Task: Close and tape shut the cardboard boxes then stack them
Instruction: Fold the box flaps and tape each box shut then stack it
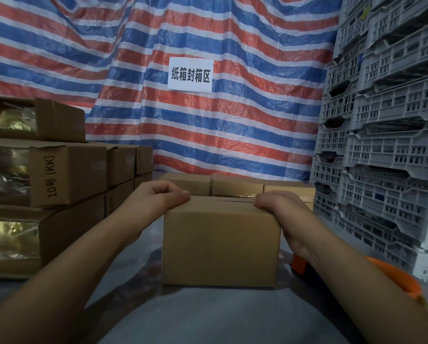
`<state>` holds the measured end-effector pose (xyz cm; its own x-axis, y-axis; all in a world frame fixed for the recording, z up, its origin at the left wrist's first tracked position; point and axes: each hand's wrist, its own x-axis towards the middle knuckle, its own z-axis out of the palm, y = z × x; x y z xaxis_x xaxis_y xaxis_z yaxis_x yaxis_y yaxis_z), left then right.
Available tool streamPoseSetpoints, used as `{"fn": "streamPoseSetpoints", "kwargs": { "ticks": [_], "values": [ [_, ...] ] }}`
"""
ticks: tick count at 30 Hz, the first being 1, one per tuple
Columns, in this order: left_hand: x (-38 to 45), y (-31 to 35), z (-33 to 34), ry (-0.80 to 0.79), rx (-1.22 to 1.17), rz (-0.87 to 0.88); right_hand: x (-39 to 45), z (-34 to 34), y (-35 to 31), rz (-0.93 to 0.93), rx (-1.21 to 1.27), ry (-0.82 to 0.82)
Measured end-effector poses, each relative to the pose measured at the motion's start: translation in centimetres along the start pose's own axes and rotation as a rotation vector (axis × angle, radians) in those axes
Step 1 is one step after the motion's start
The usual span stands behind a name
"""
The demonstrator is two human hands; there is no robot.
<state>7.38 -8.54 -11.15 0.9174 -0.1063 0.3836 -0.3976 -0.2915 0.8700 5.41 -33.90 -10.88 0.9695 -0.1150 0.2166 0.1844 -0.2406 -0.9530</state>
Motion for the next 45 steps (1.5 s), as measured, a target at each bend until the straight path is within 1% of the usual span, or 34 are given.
{"fn": "streamPoseSetpoints", "kwargs": {
  "ticks": [2, 4, 6, 8, 10, 12, 14, 16, 18, 20, 22, 23, 25, 26, 27, 28, 30, 32, 35, 36, 38, 40, 43, 45],
  "values": [
    [0.1, 1.2, -0.3, -0.007, 0.136, -0.006, -0.1, 0.0, -0.1, 0.003, -0.012, 0.0],
    [0.2, 2.8, -0.4, -0.017, 0.346, 0.02, -0.2, 0.0, -0.3, 0.011, -0.028, -0.007],
    [-0.3, 4.6, 0.6, -0.024, 0.512, 0.088, -0.2, 0.1, -0.3, 0.026, -0.047, -0.016],
    [-0.9, 5.9, 2.3, -0.057, 0.61, 0.18, -0.3, 0.1, -0.4, 0.035, -0.055, -0.021],
    [-1.3, 6.9, 4.2, -0.154, 0.754, 0.265, -0.3, -0.1, -0.5, 0.043, -0.064, -0.024],
    [-1.2, 7.4, 5.6, -0.296, 0.923, 0.31, -0.4, -0.2, -0.6, 0.049, -0.066, -0.03],
    [-1.3, 7.2, 6.3, -0.402, 1.04, 0.262, -0.4, -0.2, -0.6, 0.055, -0.052, -0.029],
    [-1.5, 6.2, 6.7, -0.418, 1.112, 0.254, -0.4, -0.2, -0.4, 0.077, -0.041, -0.024],
    [-1.6, 5.7, 6.7, -0.388, 1.148, 0.298, -0.4, -0.3, -0.3, 0.1, -0.028, -0.036],
    [-1.6, 5.5, 6.6, -0.373, 1.143, 0.307, -0.5, -0.4, -0.6, 0.086, -0.023, -0.056],
    [-1.5, 5.3, 6.4, -0.358, 1.146, 0.313, -0.5, -0.8, -1.1, -0.033, -0.026, -0.002],
    [-1.5, 5.2, 6.4, -0.354, 1.147, 0.312, -0.7, -1.3, -1.5, -0.129, -0.069, 0.07],
    [-1.5, 5.1, 6.4, -0.351, 1.139, 0.311, -1.1, -3.1, -2.0, -0.36, -0.275, 0.214],
    [-1.5, 5.0, 6.4, -0.35, 1.135, 0.309, -1.4, -4.2, -2.1, -0.441, -0.425, 0.242],
    [-1.5, 5.1, 6.4, -0.35, 1.133, 0.307, -1.9, -5.3, -2.0, -0.471, -0.595, 0.246],
    [-1.4, 5.1, 6.4, -0.351, 1.136, 0.304, -2.5, -6.3, -1.7, -0.453, -0.783, 0.235],
    [-1.4, 5.1, 6.5, -0.355, 1.147, 0.294, -3.9, -7.9, -0.7, -0.347, -1.088, 0.223],
    [-1.5, 5.2, 6.5, -0.356, 1.151, 0.278, -5.4, -9.0, 0.7, -0.254, -1.252, 0.233],
    [-1.9, 5.5, 6.5, -0.349, 1.16, 0.254, -7.2, -9.4, 3.2, -0.102, -1.382, 0.193],
    [-2.2, 5.6, 6.5, -0.344, 1.164, 0.256, -7.6, -9.4, 4.0, -0.077, -1.409, 0.168],
    [-2.6, 5.8, 6.4, -0.333, 1.166, 0.273, -8.1, -9.1, 5.3, -0.097, -1.394, 0.152],
    [-3.2, 6.0, 6.2, -0.337, 1.161, 0.289, -8.1, -9.0, 6.0, -0.128, -1.336, 0.174],
    [-4.1, 6.1, 5.7, -0.34, 1.144, 0.306, -7.8, -8.8, 6.4, -0.114, -1.287, 0.184],
    [-4.6, 6.3, 5.4, -0.337, 1.136, 0.319, -7.8, -8.4, 6.9, -0.146, -1.286, 0.239]
  ]
}}
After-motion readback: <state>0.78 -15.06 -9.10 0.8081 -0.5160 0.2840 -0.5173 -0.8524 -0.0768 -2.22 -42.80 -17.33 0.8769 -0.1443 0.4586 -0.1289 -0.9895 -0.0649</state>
